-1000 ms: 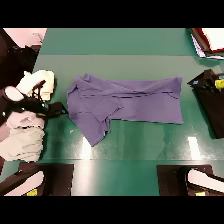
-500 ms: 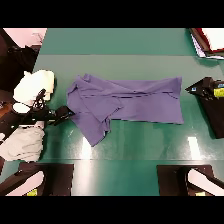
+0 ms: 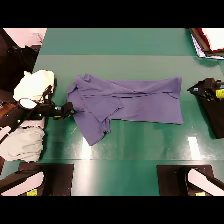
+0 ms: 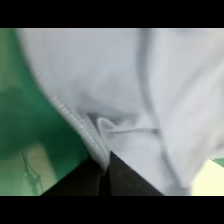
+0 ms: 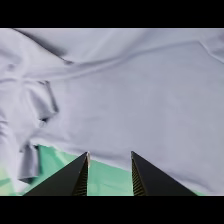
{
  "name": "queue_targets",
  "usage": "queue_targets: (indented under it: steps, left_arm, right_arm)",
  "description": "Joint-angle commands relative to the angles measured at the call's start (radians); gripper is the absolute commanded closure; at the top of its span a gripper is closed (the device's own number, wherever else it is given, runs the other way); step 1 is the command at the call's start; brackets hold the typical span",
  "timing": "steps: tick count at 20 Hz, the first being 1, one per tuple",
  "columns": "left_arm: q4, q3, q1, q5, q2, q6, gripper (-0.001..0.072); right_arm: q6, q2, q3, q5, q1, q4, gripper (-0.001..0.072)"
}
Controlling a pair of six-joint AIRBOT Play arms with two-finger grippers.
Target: Fold the shirts.
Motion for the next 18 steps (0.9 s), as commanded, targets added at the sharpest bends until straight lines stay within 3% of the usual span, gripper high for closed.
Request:
queue_targets:
  steps: [1,5,9,18]
  left_arm:
    - [0.064,0.123,-0.005,-0.085,0.000,0.010,0.0681]
    - [0.113,0.233,-0.005,-0.191,0.000,0.016,0.0680]
    - [0.107,0.235,-0.005,-0.195,0.000,0.027,0.0680]
    - [0.106,0.235,-0.005,-0.219,0.000,0.027,0.0680]
  right_arm:
    - [0.001,0.001,-0.033,0.064,-0.049,-0.097,0.0396]
    - [0.001,-0.002,-0.238,0.018,-0.188,-0.179,0.0395]
    - [-0.011,-0.073,-0.396,-0.068,-0.277,-0.168,0.0395]
    - [-0.058,-0.205,-0.415,-0.185,-0.177,-0.037,0.0396]
